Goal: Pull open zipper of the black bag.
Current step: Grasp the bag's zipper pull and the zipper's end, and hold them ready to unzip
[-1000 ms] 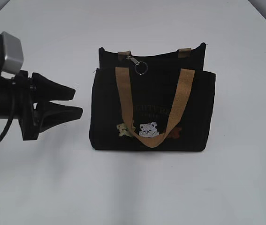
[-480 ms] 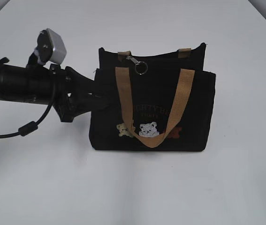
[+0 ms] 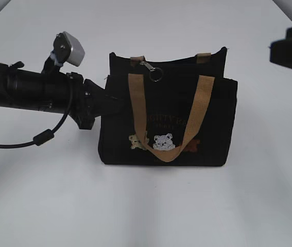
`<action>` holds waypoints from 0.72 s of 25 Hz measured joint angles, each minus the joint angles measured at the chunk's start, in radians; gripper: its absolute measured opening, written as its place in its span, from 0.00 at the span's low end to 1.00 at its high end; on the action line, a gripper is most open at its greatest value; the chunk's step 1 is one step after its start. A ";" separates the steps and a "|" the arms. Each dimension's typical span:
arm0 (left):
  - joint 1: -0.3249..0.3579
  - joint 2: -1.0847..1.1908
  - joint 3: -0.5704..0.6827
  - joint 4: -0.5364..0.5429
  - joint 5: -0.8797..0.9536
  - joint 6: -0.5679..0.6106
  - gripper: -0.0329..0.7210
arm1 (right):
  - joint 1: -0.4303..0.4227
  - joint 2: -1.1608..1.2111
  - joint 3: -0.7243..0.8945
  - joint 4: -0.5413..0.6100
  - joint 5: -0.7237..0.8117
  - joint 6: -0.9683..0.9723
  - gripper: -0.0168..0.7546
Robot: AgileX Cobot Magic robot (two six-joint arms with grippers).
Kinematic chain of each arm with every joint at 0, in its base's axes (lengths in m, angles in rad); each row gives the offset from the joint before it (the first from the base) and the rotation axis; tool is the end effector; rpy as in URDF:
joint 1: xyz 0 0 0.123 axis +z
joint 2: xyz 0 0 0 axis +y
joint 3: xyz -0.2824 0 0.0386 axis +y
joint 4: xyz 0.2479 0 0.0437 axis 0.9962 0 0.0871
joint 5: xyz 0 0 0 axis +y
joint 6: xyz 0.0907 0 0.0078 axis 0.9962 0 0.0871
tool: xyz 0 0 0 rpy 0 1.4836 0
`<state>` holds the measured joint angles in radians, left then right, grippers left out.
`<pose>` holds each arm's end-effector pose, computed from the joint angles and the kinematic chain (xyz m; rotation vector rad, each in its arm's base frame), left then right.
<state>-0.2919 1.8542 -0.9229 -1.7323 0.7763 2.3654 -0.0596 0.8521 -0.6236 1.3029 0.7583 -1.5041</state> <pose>0.3169 -0.1610 0.1689 1.2302 1.7283 -0.6921 0.1608 0.0510 0.3217 -0.6762 1.7576 0.4650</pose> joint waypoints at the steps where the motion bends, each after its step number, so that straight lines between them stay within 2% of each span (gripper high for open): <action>1: 0.000 0.000 0.000 0.000 0.000 -0.001 0.13 | 0.002 0.085 -0.031 0.052 0.001 -0.084 0.43; 3: 0.000 0.000 -0.001 0.000 0.000 -0.002 0.13 | 0.027 0.222 -0.114 0.090 -0.010 -0.177 0.43; 5: 0.000 0.000 -0.001 0.000 0.000 -0.002 0.13 | 0.079 0.355 -0.198 0.081 -0.011 -0.221 0.43; 11: 0.000 0.000 -0.001 0.000 0.000 -0.002 0.13 | 0.295 0.633 -0.414 -0.096 -0.124 -0.237 0.43; 18: 0.000 0.000 -0.001 0.000 0.001 -0.002 0.13 | 0.411 0.792 -0.483 -0.192 -0.260 -0.237 0.43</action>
<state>-0.2922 1.8542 -0.9240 -1.7323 0.7770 2.3635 0.3518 1.6438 -1.1071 1.1112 0.4978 -1.7414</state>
